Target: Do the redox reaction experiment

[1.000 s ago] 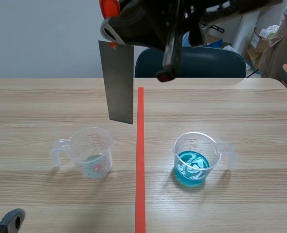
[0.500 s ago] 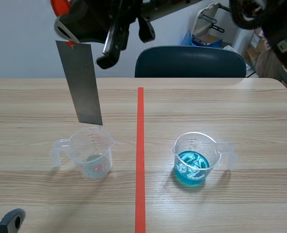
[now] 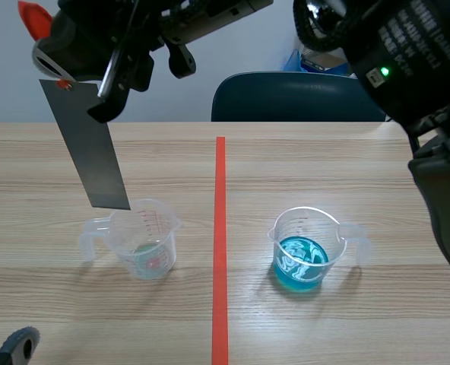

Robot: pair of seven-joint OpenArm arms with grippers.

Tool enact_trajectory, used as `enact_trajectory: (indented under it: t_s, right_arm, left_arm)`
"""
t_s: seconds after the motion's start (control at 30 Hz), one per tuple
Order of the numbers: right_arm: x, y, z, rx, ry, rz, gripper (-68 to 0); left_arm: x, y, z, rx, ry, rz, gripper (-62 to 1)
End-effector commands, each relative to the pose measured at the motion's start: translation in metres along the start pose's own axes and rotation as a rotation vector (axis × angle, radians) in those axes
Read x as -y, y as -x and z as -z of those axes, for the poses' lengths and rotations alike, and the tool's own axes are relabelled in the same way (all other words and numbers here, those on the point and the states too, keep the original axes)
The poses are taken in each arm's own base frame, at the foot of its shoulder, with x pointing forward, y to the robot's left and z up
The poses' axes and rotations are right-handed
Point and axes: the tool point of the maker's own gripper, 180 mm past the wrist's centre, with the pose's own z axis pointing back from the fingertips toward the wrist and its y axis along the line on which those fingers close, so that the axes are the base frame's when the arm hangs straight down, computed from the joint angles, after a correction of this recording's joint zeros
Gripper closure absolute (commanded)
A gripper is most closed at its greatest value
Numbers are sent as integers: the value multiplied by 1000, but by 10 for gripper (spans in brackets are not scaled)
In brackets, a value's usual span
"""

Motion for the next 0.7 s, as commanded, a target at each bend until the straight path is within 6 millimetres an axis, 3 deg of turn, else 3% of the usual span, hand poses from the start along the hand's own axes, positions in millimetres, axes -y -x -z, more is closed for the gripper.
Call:
enact_trajectory:
  t_s: [0.0,0.67]
  right_arm:
    - [4,-9,-2,16,6,-34,-8]
    - [5,-8,-2,7,13,-38,-8]
  left_arm:
    - [2,-8,1,32,-2,-12,-623]
    - [2,-8,1,32,-1,-12,-623]
